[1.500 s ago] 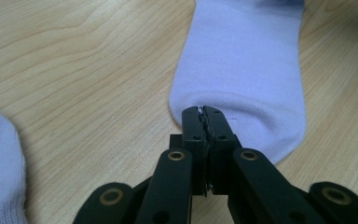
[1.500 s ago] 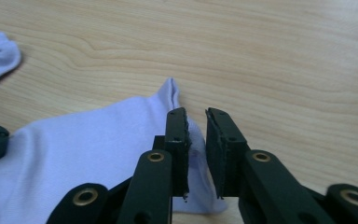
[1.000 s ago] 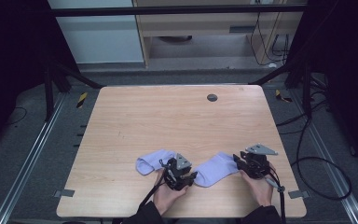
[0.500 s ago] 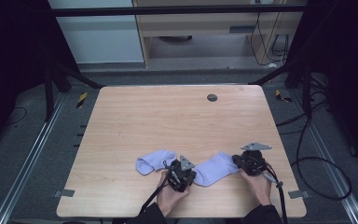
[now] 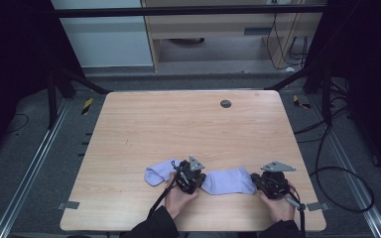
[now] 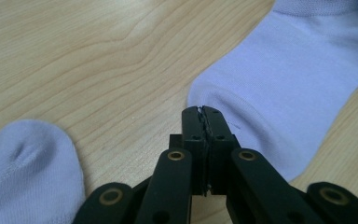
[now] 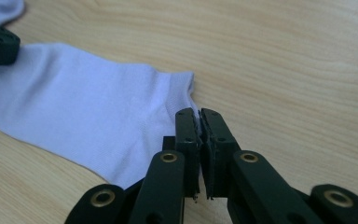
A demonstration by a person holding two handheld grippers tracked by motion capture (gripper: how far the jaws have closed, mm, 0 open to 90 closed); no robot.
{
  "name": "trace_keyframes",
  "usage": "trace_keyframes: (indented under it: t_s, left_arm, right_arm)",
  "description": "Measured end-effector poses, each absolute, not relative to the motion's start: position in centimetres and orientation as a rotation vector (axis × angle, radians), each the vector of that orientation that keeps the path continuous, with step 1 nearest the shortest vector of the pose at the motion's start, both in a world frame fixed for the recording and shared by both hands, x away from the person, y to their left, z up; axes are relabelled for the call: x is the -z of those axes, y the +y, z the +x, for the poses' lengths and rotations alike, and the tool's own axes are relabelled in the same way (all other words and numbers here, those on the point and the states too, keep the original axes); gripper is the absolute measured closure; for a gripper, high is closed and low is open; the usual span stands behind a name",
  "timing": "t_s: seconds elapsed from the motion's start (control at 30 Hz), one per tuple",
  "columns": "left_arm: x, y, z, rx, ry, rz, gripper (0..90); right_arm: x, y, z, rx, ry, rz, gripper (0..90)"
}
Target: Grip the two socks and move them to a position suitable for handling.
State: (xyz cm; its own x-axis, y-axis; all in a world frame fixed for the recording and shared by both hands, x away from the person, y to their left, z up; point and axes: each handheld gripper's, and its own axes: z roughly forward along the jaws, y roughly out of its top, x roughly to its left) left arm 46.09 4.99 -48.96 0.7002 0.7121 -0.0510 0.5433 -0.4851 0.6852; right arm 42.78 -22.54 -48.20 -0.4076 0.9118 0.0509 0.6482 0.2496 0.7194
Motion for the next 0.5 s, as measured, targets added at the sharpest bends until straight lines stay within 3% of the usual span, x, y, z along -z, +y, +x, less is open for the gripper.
trace_keyframes:
  t_s: [0.07, 0.23, 0.5]
  left_arm:
    - [49.0, 5.0, 46.1, -0.314, 0.952, 2.21, 87.0]
    - [48.5, 5.6, 46.2, -0.342, 0.925, 2.162, 68.7]
    - [46.0, 8.1, 46.3, -0.364, 0.927, 2.094, 50.8]
  right_arm:
    - [48.3, -22.4, 42.8, -0.932, 2.159, 1.434, 86.3]
    - [48.4, -22.3, 42.6, -0.898, 2.138, 1.409, 77.2]
    - [47.1, -22.8, 42.4, -1.047, 2.063, 1.368, 69.3]
